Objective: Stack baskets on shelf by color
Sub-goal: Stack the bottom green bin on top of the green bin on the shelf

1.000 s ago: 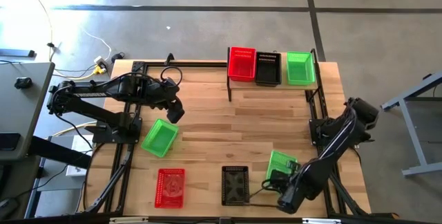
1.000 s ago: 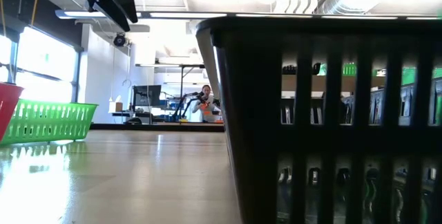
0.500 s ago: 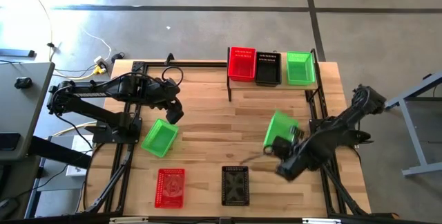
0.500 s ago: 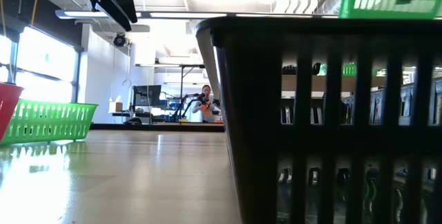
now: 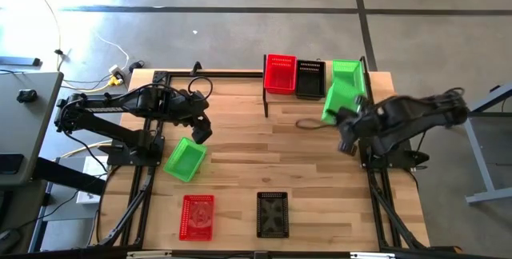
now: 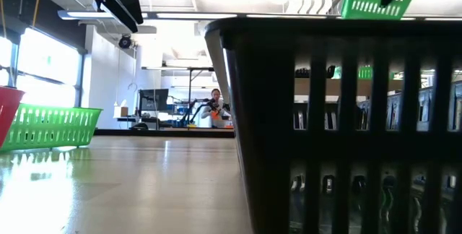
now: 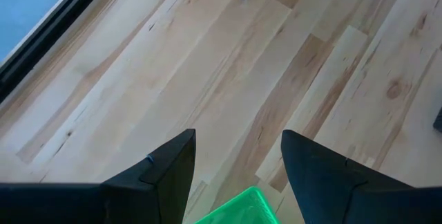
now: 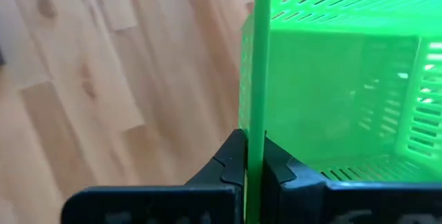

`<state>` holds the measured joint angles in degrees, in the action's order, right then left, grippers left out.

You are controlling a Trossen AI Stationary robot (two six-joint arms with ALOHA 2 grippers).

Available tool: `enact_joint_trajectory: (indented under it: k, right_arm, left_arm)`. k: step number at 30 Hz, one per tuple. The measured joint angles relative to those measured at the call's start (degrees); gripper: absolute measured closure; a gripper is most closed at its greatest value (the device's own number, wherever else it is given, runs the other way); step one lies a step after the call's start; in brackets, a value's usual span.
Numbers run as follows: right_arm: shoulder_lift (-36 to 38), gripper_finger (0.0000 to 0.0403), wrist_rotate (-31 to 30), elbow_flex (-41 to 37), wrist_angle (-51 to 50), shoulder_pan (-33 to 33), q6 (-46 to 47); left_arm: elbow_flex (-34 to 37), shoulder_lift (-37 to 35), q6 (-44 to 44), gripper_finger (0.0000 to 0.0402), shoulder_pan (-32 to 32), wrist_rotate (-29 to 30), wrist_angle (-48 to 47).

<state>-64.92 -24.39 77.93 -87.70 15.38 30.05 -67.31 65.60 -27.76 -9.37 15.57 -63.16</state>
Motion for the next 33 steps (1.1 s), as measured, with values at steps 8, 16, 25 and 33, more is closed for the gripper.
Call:
enact_joint_trajectory:
  k: [8,16,25,33]
  right_arm:
    - [6.0,0.0403,-0.7,0.0,-0.1,-14.2,-23.5]
    - [6.8,0.0403,-0.6,0.0,-0.1,-29.2,-47.4]
    - [4.9,0.0403,3.8,-0.1,0.1,-44.1,-64.9]
    - [0.2,0.0403,8.5,-0.1,2.6,-53.5,-71.0]
  left_arm:
    - [0.0,0.0,-0.6,0.0198,0.0,0.1,0.5]
    - [0.0,0.6,-3.4,0.0198,0.0,2.5,0.5]
    - [0.0,2.8,-3.6,0.0198,0.0,3.1,0.5]
    - [0.0,5.2,-3.7,0.0198,0.0,2.2,0.5]
